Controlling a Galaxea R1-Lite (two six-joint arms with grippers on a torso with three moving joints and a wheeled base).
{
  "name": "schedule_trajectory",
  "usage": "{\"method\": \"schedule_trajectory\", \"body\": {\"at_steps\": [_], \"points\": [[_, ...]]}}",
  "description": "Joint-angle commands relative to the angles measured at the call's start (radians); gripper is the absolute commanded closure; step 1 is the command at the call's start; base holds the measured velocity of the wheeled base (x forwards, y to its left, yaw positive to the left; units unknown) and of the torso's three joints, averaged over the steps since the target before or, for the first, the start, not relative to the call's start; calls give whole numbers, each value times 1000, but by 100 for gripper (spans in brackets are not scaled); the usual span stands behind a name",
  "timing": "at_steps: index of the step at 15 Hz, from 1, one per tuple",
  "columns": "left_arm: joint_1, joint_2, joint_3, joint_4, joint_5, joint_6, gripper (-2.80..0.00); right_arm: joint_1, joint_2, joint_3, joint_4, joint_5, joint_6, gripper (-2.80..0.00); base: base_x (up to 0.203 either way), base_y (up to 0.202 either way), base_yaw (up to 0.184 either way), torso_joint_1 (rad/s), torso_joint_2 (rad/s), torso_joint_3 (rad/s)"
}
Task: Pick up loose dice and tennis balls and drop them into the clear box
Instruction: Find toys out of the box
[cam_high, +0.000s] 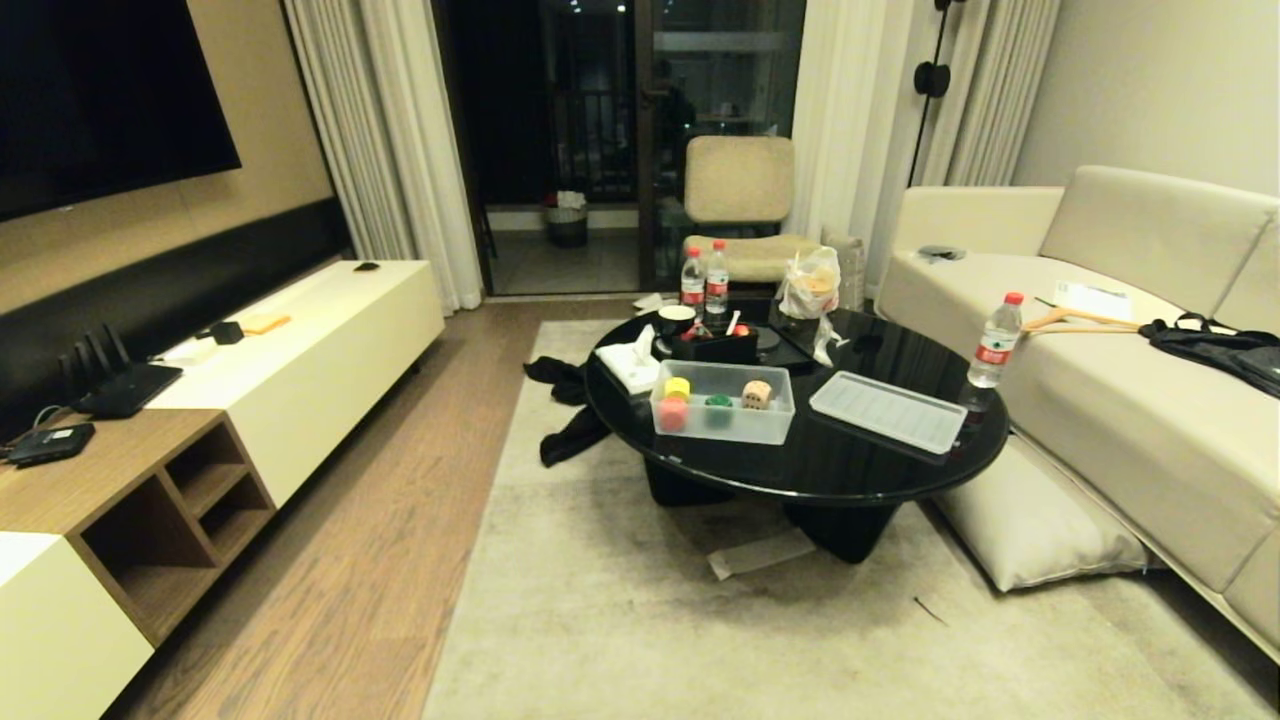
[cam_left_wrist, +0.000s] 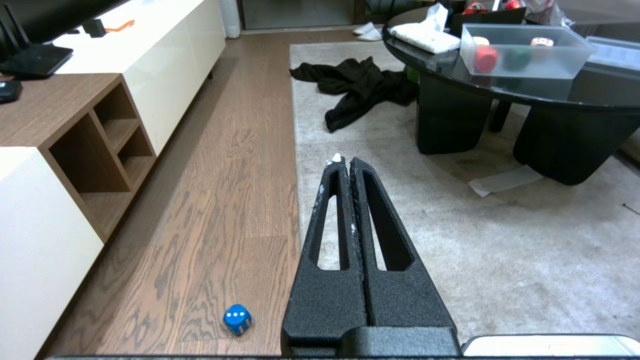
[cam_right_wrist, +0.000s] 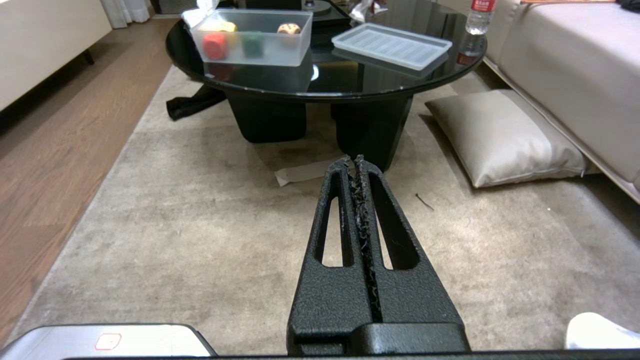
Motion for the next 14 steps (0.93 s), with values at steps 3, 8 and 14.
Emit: {"method": "schedule_trajectory", "body": {"at_steps": [3, 8, 14], "points": [[0, 0, 2, 0, 1, 0, 0, 0, 47, -91, 123, -4, -12, 0, 0, 0, 0, 0, 0, 0], [-1, 0, 2, 0, 1, 0, 0, 0, 497, -339, 51, -1, -2, 0, 0, 0, 0, 0, 0, 0], [-1, 0, 2, 0, 1, 0, 0, -16, 1084, -736, -52, -22, 82, 0, 0, 0, 0, 0, 0, 0]]}}
